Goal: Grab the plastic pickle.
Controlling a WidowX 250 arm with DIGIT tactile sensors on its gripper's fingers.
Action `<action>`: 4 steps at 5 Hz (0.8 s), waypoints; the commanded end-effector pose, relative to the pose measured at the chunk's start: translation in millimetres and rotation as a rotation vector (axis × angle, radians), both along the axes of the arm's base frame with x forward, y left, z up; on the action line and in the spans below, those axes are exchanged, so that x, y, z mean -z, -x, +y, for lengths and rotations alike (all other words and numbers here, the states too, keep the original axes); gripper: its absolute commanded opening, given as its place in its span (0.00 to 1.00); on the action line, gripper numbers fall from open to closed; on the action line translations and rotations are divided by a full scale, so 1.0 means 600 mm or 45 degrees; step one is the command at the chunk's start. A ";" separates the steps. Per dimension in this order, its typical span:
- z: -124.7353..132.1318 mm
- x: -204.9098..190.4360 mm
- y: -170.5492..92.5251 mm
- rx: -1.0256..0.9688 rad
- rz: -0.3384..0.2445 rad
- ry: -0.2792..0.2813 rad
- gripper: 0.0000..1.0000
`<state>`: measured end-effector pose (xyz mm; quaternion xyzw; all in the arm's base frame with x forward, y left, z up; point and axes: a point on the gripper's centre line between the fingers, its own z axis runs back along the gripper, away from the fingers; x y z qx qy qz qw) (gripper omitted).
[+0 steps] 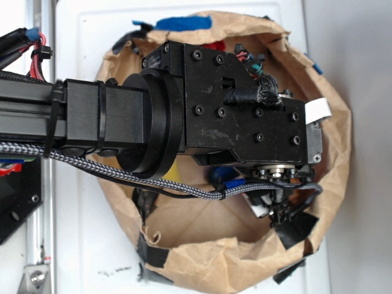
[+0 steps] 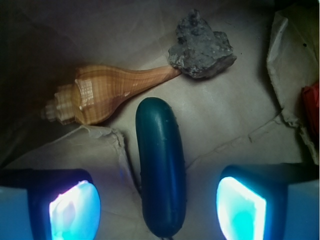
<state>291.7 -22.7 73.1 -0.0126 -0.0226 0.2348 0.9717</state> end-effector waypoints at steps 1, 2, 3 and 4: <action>0.006 -0.043 -0.006 0.010 -0.135 0.015 1.00; 0.002 -0.012 -0.014 0.015 -0.129 -0.007 1.00; 0.005 0.023 -0.017 0.026 -0.111 -0.037 1.00; 0.013 0.057 -0.025 0.020 -0.080 -0.064 1.00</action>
